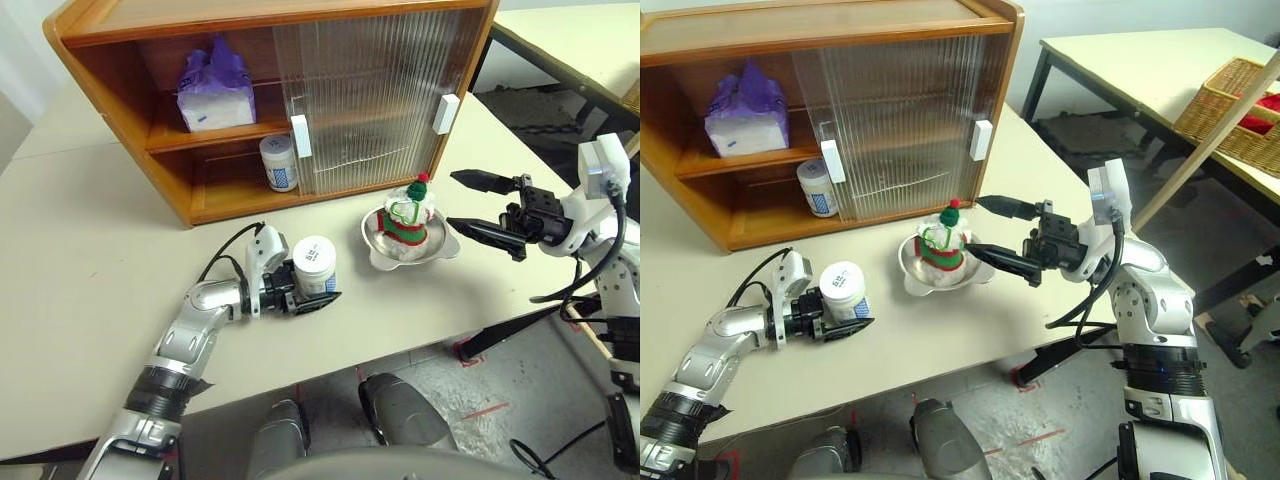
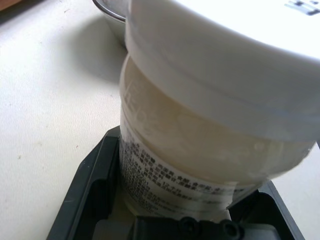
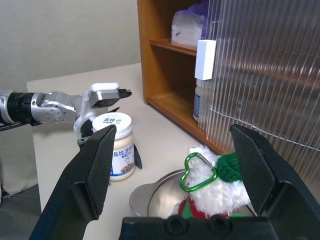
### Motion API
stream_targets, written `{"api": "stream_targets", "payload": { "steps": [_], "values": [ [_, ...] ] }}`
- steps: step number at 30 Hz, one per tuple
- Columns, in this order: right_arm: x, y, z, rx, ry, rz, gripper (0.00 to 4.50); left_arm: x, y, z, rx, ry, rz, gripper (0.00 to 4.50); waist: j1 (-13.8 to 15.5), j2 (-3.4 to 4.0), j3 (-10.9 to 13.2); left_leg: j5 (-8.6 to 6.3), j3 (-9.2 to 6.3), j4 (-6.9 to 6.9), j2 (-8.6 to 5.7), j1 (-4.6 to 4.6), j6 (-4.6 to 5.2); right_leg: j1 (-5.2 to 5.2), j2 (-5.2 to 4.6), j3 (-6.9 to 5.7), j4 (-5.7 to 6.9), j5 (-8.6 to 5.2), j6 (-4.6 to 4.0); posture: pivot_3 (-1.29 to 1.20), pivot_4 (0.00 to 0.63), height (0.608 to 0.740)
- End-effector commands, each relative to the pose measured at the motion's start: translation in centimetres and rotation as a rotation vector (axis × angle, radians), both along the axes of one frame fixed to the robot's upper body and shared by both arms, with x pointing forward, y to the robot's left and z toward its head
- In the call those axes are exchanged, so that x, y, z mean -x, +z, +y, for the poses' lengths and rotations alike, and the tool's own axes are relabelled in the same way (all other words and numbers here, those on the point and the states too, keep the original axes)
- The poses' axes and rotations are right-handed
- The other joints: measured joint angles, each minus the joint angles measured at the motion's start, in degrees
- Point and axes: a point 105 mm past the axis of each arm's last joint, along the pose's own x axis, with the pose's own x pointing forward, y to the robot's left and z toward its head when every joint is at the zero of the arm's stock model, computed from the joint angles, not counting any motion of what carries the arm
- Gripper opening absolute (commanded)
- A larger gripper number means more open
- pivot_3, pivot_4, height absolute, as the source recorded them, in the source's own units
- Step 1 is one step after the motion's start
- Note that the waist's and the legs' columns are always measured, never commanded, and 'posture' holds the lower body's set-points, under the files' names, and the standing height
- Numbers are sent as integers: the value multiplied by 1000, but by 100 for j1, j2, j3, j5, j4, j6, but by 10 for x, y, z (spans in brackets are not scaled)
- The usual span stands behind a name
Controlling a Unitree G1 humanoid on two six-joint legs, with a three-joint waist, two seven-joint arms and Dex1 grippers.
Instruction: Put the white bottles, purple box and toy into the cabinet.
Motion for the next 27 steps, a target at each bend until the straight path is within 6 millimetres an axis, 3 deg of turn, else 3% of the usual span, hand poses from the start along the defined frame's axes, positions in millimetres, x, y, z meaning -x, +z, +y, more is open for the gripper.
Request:
{"api": "stream_targets", "payload": {
  "steps": [1, 8, 10, 16, 23, 24, 27],
  "values": [
    [0, 1, 3, 18, 14, 0, 4500, -14, 9, 28, -11, 154, -37, 3201, 0, 0, 0, 0, 0, 0, 0, 0, 0, 0, 0, -1, 0, -10, 17, -339, 96, 740],
    [0, -1, 4, 19, 24, 10, 4500, -68, 36, 84, -82, 567, -237, 3201, 39, 0, 0, 11, -6, 10, -5, -6, 7, 5, -4, 0, 2, 4, 10, -328, 95, 740],
    [0, -1, 5, 19, 28, 10, 4500, -80, 40, 87, -87, 631, -262, 3201, 71, 0, 1, 11, -10, 16, -8, -8, 8, 8, -7, 0, 1, 24, -22, -327, 95, 740],
    [-2, 1, 6, 25, 32, 3, 4500, -113, 48, 88, -74, 783, -275, 3201, 99, -2, 1, 8, -9, 22, -14, -9, 13, 17, -7, 2, -8, 24, -8, -335, 88, 740],
    [-1, 2, 6, 24, 29, -1, 4500, -128, 41, 94, -104, 883, -245, 3201, 87, -7, 4, 9, -2, 33, -30, -8, 17, 23, 12, 5, -9, 28, 28, -339, 85, 740],
    [-1, 2, 6, 24, 28, -2, 4500, -129, 41, 96, -108, 900, -246, 3201, 85, -7, 4, 12, -1, 37, -31, -8, 21, 26, 14, 5, -9, 4, 76, -341, 84, 740],
    [-1, 3, 6, 25, 26, -4, 4500, -134, 40, 102, -95, 946, -238, 3201, 83, -7, 4, 23, -1, 46, -41, -2, 39, 42, 6, 6, -10, 6, 100, -338, 85, 740]
  ]
}}
